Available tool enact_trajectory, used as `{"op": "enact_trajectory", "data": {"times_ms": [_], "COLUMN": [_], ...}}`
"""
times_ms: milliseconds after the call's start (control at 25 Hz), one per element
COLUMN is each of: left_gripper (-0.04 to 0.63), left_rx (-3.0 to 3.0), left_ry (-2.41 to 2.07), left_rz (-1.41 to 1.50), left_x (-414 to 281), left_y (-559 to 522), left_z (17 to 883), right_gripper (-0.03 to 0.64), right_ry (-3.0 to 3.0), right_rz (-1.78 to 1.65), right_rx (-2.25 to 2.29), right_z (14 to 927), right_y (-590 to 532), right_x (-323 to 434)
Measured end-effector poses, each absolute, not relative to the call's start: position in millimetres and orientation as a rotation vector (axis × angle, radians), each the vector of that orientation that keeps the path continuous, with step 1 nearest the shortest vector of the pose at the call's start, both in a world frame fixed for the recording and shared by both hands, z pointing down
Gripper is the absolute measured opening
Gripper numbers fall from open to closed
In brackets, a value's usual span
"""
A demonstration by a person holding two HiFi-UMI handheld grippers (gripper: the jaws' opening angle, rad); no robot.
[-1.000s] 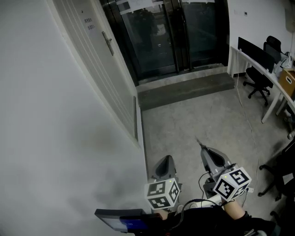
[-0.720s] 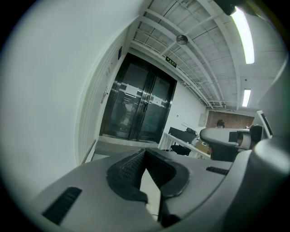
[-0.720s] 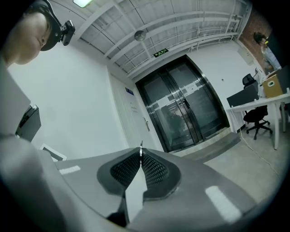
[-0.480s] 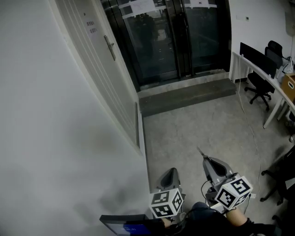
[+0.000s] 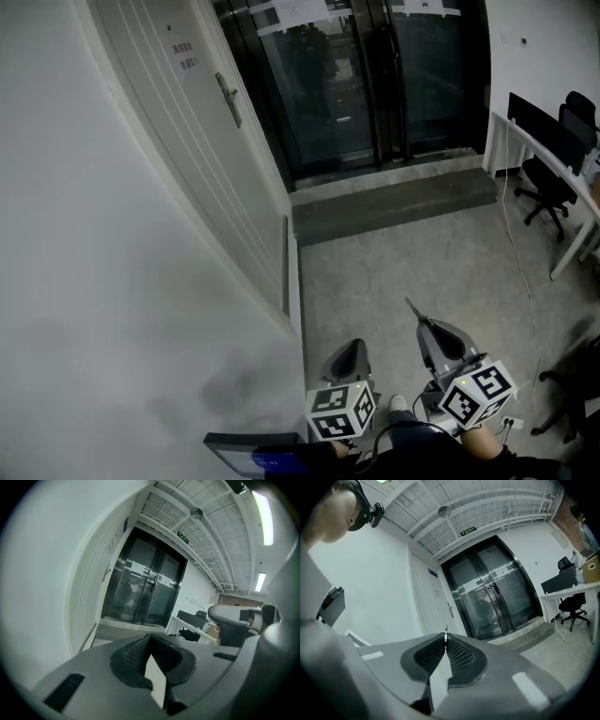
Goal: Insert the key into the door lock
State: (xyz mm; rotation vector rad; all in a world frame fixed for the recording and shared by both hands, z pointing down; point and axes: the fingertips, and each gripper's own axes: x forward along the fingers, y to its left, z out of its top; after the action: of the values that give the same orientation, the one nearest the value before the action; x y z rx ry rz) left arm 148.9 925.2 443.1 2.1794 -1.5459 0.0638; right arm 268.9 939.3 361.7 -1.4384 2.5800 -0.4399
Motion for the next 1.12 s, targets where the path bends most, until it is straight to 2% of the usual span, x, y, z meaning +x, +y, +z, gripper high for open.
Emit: {"op": "enact_trajectory", "data": {"times_ms": [560, 1120], "left_gripper": [0.0, 0.0], "left_rx": [2.135, 2.18], "left_ry": [-1.613, -1.573], "left_rz": [0.039, 0.058], "left_x": [194.0, 194.0], "left_y": [771.9, 632.5], "left_z": [423.3, 430.0], "right_gripper": [0.012, 0.012], "right_ry": [2.64, 2.61], "right_rz": [-0.43, -0.423], "right_rx": [-1.361, -1.402], "right_z": [347.7, 356.7], "right_y": [785.7, 651.1], "right_x": [312.8, 308.2]}}
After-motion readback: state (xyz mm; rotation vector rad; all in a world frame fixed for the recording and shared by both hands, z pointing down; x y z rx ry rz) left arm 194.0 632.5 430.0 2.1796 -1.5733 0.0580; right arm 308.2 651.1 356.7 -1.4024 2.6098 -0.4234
